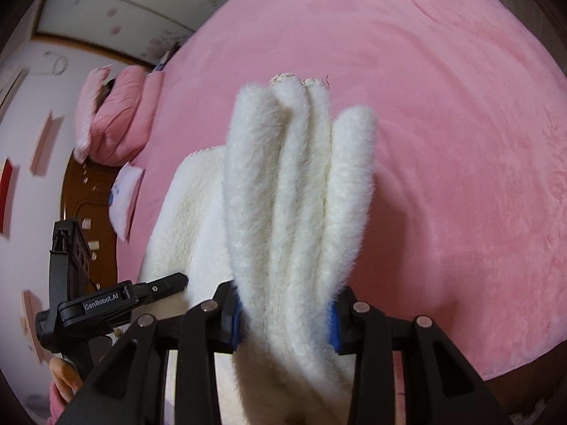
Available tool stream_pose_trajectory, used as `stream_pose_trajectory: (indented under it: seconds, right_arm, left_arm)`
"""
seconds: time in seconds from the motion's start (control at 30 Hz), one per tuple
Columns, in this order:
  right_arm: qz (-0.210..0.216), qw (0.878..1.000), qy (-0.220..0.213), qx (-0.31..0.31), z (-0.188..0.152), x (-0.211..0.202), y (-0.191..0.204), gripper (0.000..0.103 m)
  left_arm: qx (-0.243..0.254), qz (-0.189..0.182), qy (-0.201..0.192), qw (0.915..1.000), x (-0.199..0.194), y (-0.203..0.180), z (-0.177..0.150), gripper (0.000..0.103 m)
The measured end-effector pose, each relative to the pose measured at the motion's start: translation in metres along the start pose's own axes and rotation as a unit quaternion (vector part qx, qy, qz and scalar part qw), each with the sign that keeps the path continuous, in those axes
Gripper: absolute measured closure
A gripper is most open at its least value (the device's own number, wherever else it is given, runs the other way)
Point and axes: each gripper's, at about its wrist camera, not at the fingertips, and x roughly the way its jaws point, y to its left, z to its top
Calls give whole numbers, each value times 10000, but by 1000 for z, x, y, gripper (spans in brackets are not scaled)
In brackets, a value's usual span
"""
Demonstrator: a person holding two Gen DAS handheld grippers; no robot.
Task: Fold large clothes
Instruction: 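Carry the lifted bundle with both tools toward the small white pillow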
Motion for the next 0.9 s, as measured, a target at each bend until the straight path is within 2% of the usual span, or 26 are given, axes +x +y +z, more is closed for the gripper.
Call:
stream_pose_trajectory:
  seconds: [0.13, 0.27, 0.4, 0.47, 0.67, 0.77, 0.9]
  right_arm:
    - [119, 9995, -113, -274, -16, -17, 28, 68]
    - [233, 9982, -188, -528, -26, -16, 64, 68]
    - [322, 9975, -234, -585, -32, 0, 103, 68]
    - [293, 9974, -282, -594, -39, 12, 127, 68]
    - [184, 9973, -320, -633, -62, 57, 202, 68]
    - [309, 9969, -388, -602, -67, 95, 237, 68]
    - [588, 9971, -362, -317, -68, 145, 279, 68]
  left_arm:
    - [-63, -56, -224, 9997, -34, 27, -19, 42]
    - [-309, -20, -239, 9992, -62, 41, -30, 42]
    - [-258, 20, -317, 9992, -90, 57, -15, 42]
    - [-218, -32, -317, 9993, -100, 81, -10, 42]
    - [-118, -43, -233, 9996, -128, 190, 14, 42]
    - [-35, 91, -273, 9996, -141, 246, 37, 42]
    - [131, 330, -396, 9986, -163, 302, 70, 43]
